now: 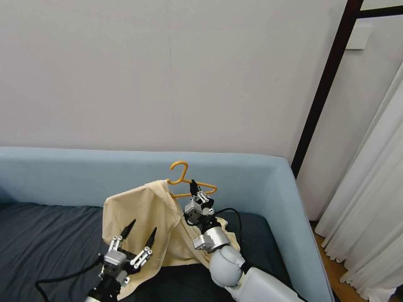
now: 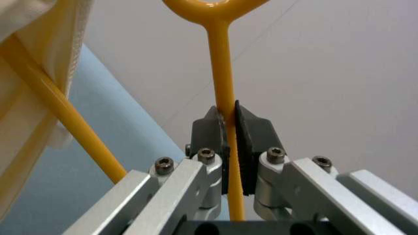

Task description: Pick up the clothes from the sofa and hang them on the clothes hanger.

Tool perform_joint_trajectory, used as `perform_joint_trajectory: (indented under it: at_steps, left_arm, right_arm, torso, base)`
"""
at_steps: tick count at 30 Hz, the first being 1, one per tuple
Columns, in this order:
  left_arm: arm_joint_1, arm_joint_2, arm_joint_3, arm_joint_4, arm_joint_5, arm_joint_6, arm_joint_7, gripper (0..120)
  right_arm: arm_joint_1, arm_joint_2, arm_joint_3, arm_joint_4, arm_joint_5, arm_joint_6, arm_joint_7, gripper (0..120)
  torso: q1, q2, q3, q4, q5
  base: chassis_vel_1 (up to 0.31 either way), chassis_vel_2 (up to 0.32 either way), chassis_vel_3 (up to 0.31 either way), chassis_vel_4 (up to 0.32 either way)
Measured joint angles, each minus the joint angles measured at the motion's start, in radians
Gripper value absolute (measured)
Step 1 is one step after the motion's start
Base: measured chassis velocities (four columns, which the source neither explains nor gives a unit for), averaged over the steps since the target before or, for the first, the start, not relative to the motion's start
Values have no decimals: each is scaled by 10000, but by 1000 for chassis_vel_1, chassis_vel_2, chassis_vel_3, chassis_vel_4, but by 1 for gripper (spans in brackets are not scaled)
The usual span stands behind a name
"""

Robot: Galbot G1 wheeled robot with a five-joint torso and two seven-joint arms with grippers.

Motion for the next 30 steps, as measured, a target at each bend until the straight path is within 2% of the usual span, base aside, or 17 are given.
perform_joint_trajectory:
  at_steps: [3, 4, 8, 9, 12, 17, 18, 21, 24, 30]
  left_arm:
    - [-256, 1198, -702, 270, -1103, 184, 808, 98]
    - [-256, 1198, -702, 270, -1103, 184, 808, 98]
    - [-970, 2751, -697, 1166, -2397, 330, 1663, 100]
    - [-970, 2751, -697, 1166, -2397, 330, 1663, 100]
    - [-1449, 3555, -553, 1696, -3241, 415, 2408, 100]
    - [-1709, 3958, -490, 1953, -3604, 451, 2816, 100]
    - [-2003, 4387, -379, 2267, -4031, 469, 3452, 100]
    - [-2082, 4512, -358, 2366, -4170, 474, 3734, 100]
    - [-2323, 4938, -320, 2746, -4599, 570, 4877, 100]
    - [-2714, 5590, -166, 3375, -4917, 958, 6058, 98]
  right_arm:
    - [-75, -3, -93, -38, -145, 98, -10, 4]
    - [-75, -3, -93, -38, -145, 98, -10, 4]
    - [-168, 22, -180, -27, -224, 141, -23, 4]
    - [-168, 22, -180, -27, -224, 141, -23, 4]
    - [-196, 80, -335, -16, -233, 180, -42, 4]
    - [-180, 105, -439, -13, -233, 217, -65, 4]
    - [-171, 131, -503, 23, -233, 221, -80, 4]
    - [-164, 141, -518, 30, -236, 221, -83, 4]
    - [-100, 195, -582, 35, -260, 221, -96, 4]
    - [-94, 208, -572, 51, -434, 219, -112, 4]
  torso:
    - [0, 0, 1, 1, -1]
    - [0, 0, 1, 1, -1]
    - [0, 0, 0, -1, -1]
    - [0, 0, 0, -1, -1]
    - [0, 0, 1, -1, -3]
    - [0, 0, 1, 2, -1]
    - [0, 0, 1, 0, -2]
    - [0, 0, 1, 0, -1]
    - [0, 0, 1, 1, -2]
    - [0, 0, 0, 0, -1]
  base:
    - [0, 0, 0, 0]
    - [0, 0, 0, 0]
    - [0, 0, 0, 0]
    - [0, 0, 0, 0]
    - [0, 0, 0, 0]
    - [0, 0, 0, 0]
    - [0, 0, 0, 0]
    - [0, 0, 0, 0]
    - [0, 0, 0, 0]
    - [0, 0, 0, 0]
